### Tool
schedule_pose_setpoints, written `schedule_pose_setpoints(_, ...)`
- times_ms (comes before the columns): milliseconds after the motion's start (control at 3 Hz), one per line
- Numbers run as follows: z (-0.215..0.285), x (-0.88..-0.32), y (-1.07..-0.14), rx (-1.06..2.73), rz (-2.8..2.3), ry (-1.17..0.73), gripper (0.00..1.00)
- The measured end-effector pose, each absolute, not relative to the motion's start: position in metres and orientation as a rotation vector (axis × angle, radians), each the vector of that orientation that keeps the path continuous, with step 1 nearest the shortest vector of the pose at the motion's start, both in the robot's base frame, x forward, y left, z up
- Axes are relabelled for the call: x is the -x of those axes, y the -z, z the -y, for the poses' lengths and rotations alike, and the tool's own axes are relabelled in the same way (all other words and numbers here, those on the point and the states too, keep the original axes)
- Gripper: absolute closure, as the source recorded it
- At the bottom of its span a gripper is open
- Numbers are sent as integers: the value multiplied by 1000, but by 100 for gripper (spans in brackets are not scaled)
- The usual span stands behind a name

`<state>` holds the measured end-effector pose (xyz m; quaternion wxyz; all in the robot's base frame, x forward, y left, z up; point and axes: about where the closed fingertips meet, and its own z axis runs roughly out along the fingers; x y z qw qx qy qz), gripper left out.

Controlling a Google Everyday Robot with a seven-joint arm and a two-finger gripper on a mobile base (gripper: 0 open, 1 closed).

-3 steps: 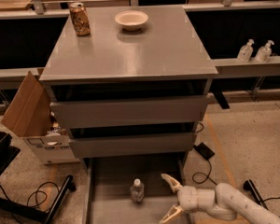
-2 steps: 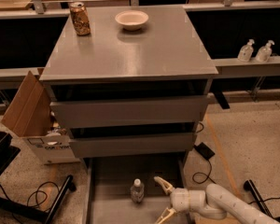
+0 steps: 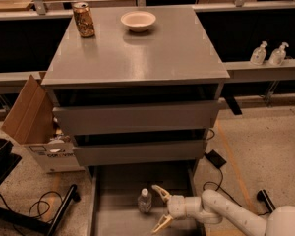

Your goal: Pick blue plastic bottle from bottom drawer and place on counter

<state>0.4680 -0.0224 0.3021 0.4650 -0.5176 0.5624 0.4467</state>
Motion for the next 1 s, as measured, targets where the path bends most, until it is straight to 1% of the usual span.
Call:
schedule_pose_setpoints(333,21,-505,-279,1255,-1447,-1060,0)
schedule_pose_setpoints(1000,12,-513,-271,1244,-1447,-1077,0)
